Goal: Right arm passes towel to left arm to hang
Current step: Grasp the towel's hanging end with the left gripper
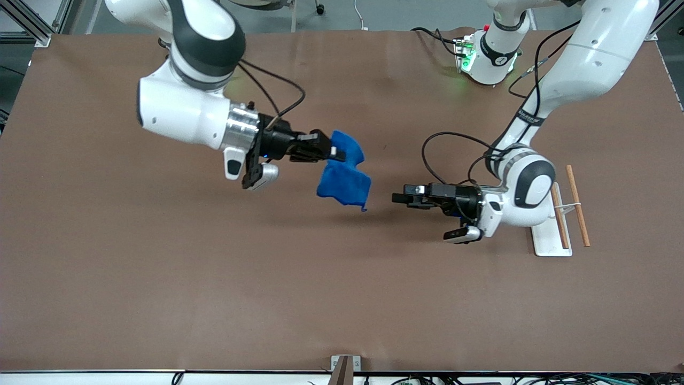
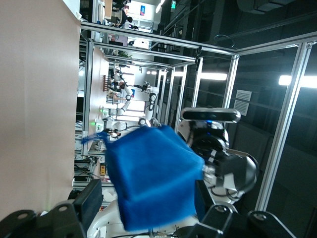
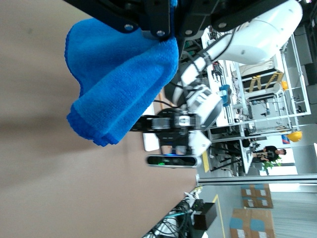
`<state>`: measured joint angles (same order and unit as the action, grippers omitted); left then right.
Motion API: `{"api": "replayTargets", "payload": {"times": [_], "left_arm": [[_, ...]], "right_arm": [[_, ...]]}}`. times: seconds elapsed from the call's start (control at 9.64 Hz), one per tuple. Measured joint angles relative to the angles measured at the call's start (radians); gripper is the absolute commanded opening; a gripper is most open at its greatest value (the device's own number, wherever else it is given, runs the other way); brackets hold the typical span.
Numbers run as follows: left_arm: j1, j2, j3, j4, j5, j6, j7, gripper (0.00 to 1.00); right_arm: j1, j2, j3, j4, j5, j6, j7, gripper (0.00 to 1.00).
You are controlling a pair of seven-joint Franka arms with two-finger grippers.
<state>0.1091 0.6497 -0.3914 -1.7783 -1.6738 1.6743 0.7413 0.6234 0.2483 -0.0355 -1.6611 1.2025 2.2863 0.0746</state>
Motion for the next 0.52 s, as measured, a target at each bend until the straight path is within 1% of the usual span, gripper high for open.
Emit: {"api": "replayTargets", "payload": {"times": [0.21, 0.41, 0.52], "left_arm": [[0.001, 0.014, -0.02, -0.01, -0.036, -0.001, 0.021, 0.69], [0.009, 0.014, -0.052, -0.034, -0.058, -0.007, 0.031, 0.69], [0.016, 0.014, -0.058, -0.045, -0.06, -0.029, 0.031, 0.69]], "right_arm": [[0.05, 0.001, 0.0, 0.019, 0.048, 0.053, 0.001, 0.0], [0.065, 0.002, 0.0, 0.025, 0.061, 0.072, 0.001, 0.0], [0.065, 0.003, -0.001, 0.027, 0.063, 0.072, 0.001, 0.0]]}}
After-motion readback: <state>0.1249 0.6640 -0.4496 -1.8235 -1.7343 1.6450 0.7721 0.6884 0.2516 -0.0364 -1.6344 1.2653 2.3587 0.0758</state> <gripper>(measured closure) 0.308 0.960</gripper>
